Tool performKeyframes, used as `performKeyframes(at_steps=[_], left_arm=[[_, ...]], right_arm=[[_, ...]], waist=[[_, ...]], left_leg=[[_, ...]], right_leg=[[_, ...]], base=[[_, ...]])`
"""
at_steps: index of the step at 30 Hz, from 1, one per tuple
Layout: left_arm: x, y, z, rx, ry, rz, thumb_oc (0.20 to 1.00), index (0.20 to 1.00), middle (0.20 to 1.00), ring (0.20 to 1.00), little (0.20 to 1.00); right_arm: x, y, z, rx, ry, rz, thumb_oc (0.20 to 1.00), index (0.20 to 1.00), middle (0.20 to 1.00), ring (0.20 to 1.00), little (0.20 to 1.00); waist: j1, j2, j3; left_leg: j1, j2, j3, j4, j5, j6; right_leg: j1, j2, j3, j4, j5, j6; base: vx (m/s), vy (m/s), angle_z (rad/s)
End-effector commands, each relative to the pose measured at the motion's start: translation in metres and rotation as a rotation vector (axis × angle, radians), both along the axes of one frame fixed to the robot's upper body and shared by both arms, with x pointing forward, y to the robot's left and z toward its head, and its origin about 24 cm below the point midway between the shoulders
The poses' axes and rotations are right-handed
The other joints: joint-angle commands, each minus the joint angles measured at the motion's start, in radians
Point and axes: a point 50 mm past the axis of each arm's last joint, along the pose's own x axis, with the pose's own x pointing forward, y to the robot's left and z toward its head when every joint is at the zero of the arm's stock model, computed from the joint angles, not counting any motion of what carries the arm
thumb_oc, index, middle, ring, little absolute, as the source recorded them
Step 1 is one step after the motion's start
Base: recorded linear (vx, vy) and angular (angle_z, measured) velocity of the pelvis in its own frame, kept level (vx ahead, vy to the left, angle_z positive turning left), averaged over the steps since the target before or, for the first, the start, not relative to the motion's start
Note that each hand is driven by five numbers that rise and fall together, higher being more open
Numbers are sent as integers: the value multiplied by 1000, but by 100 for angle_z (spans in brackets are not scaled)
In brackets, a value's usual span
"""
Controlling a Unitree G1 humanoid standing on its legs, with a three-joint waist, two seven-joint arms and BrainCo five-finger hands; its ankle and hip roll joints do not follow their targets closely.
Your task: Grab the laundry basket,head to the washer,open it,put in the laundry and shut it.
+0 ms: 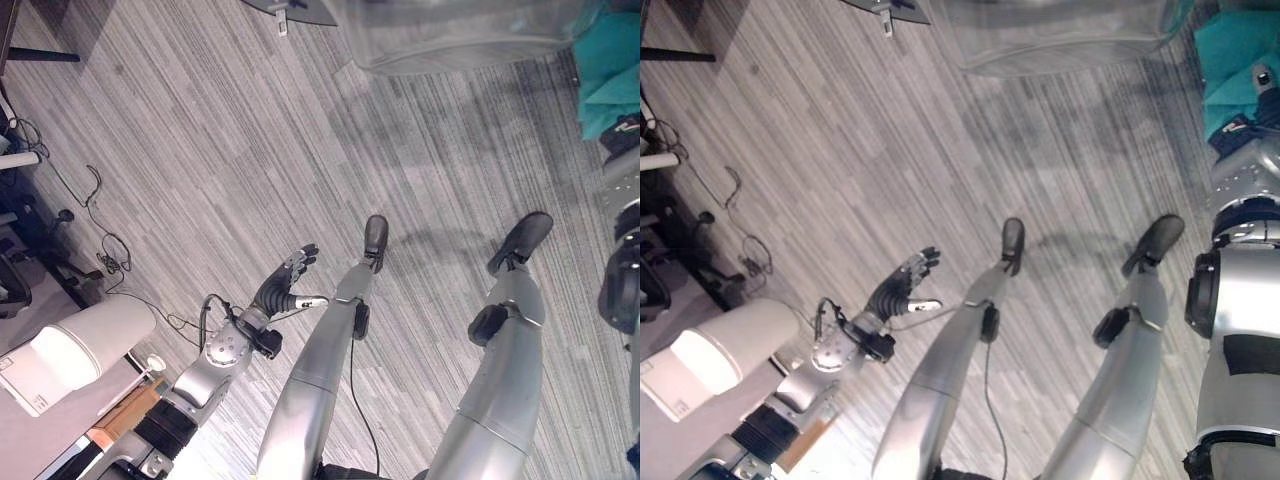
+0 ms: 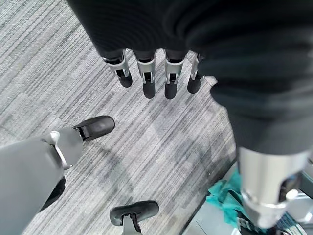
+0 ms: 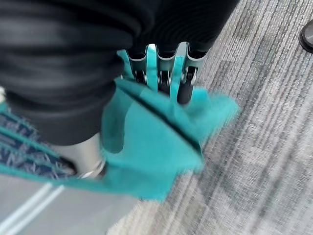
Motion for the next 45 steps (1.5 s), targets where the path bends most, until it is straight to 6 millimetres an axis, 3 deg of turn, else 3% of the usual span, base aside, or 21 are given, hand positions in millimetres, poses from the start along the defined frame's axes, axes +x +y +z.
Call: performKeyframes(at_steps=[1,12,18,20,21,22,24,25,27,31,32,33,34,35,36,37,39,41,43,44,45], left_arm=[[-14,5,1,-63,-7,17,1000,1000,1000,1000,1000],[-11,13,-5,-17,16,44,1000,1000,1000,1000,1000],[-14,19,-19,12,77,55,1000,1000,1000,1000,1000],[-17,23,-27,29,110,62,1000,1000,1000,1000,1000],[-24,31,-42,60,179,76,1000,1000,1000,1000,1000],[-25,31,-43,62,180,75,1000,1000,1000,1000,1000],[-32,34,-54,78,233,75,1000,1000,1000,1000,1000],[-38,36,-59,82,262,67,1000,1000,1000,1000,1000],[-41,36,-57,75,266,61,1000,1000,1000,1000,1000],[-44,36,-55,54,262,61,1000,1000,1000,1000,1000],[-45,37,-53,70,247,50,1000,1000,1000,1000,1000],[-45,35,-54,62,246,50,1000,1000,1000,1000,1000],[-45,35,-53,68,237,48,1000,1000,1000,1000,1000],[-43,35,-47,75,204,33,1000,1000,1000,1000,1000],[-43,35,-47,72,203,35,1000,1000,1000,1000,1000],[-42,34,-42,75,189,10,1000,1000,1000,1000,1000],[-42,34,-41,66,188,8,1000,1000,1000,1000,1000],[-44,31,-46,69,213,9,1000,1000,1000,1000,1000],[-44,31,-49,72,223,13,1000,1000,1000,1000,1000],[-43,30,-51,74,232,14,1000,1000,1000,1000,1000],[-43,31,-52,77,234,14,1000,1000,1000,1000,1000]], right_arm=[[-19,-23,19,-139,-18,-104,200,200,200,200,200],[0,6,9,-39,-163,19,200,200,200,200,200],[-8,2,13,31,-319,-23,200,200,200,200,200],[-18,3,31,17,-452,-37,200,200,200,200,200],[-38,11,61,-81,-615,-98,200,200,200,200,200],[-38,12,59,-81,-611,-104,200,200,200,200,200],[-61,13,79,-173,-695,-195,200,200,200,200,200],[-82,13,96,-296,-721,-307,200,200,200,200,200],[-94,18,109,-455,-662,-439,200,200,200,200,200],[-96,25,117,-654,-530,-588,200,200,200,200,200],[-82,17,105,-793,-307,-681,200,200,200,200,200],[-81,19,109,-803,-308,-683,200,200,200,200,200],[-70,12,99,-872,-169,-694,322,322,322,322,322],[-45,5,77,-906,37,-559,1000,1000,1000,1000,1000],[-44,6,80,-908,34,-554,1000,1000,1000,1000,1000],[-25,1,45,-868,208,-425,1000,1000,1000,1000,1000],[-19,2,40,-811,211,-379,1000,1000,1000,1000,1000],[-4,14,8,-656,176,-246,1000,1000,1000,1000,1000],[-1,20,-2,-638,168,-209,1000,1000,1000,1000,1000],[4,30,-27,-576,132,-115,1000,1000,1000,1000,1000],[3,30,-29,-572,134,-113,1000,1000,1000,1000,1000]], waist=[[-22,114,-23],[-62,59,-36],[-96,27,-60],[-115,15,-75],[-139,7,-96],[-138,6,-94],[-152,3,-113],[-162,3,-127],[-161,5,-128],[-153,21,-123],[-133,26,-120],[-134,31,-123],[-125,35,-121],[-105,42,-117],[-107,43,-116],[-99,51,-111],[-102,57,-110],[-106,67,-103],[-110,67,-101],[-122,64,-97],[-121,62,-99]], left_leg=[[63,35,-15,85,-218,9],[139,47,-4,41,-219,-1],[260,54,3,-36,-215,-1],[314,55,3,-67,-214,-1],[379,56,8,-94,-217,3],[385,56,8,-97,-216,3],[428,56,9,-113,-215,3],[462,54,4,-131,-213,2],[475,50,-2,-139,-206,2],[465,38,-1,-135,-200,1],[455,35,-2,-133,-194,3],[451,36,0,-132,-195,3],[443,36,3,-128,-193,4],[430,41,9,-125,-188,5],[427,42,11,-125,-188,5],[420,44,14,-124,-183,4],[413,45,17,-123,-180,3],[408,47,17,-126,-169,0],[410,48,15,-127,-167,-1],[414,50,14,-129,-167,-2],[415,50,13,-129,-167,-2]], right_leg=[[-14,102,27,-65,-27,-5],[75,120,5,-98,-24,-5],[191,128,-14,-163,-16,4],[239,134,-16,-192,-13,7],[290,141,-9,-214,-8,7],[295,141,-9,-216,-8,7],[332,142,-4,-225,-10,7],[359,144,2,-233,-16,7],[361,145,11,-221,-21,4],[344,144,24,-203,-31,-1],[330,141,26,-196,-33,-3],[324,142,28,-193,-33,-4],[313,140,31,-187,-32,-4],[292,139,32,-178,-32,-7],[288,140,34,-177,-32,-7],[278,141,36,-173,-30,-9],[270,142,38,-171,-30,-9],[272,145,37,-176,-27,-11],[275,146,35,-177,-26,-12],[284,149,30,-179,-24,-15],[286,149,29,-180,-25,-16]], base=[[0,0,0],[0,0,0],[25,21,-6],[72,10,-10],[84,34,-14],[100,51,-29],[57,26,-30],[40,4,-17],[24,-18,-13],[-4,-15,-3],[-16,-15,-5],[-21,-33,-7],[0,0,0],[-24,-31,2],[-27,-37,4],[0,0,0],[3,3,2],[3,6,3],[1,1,-3],[2,-1,-5],[0,0,0]])
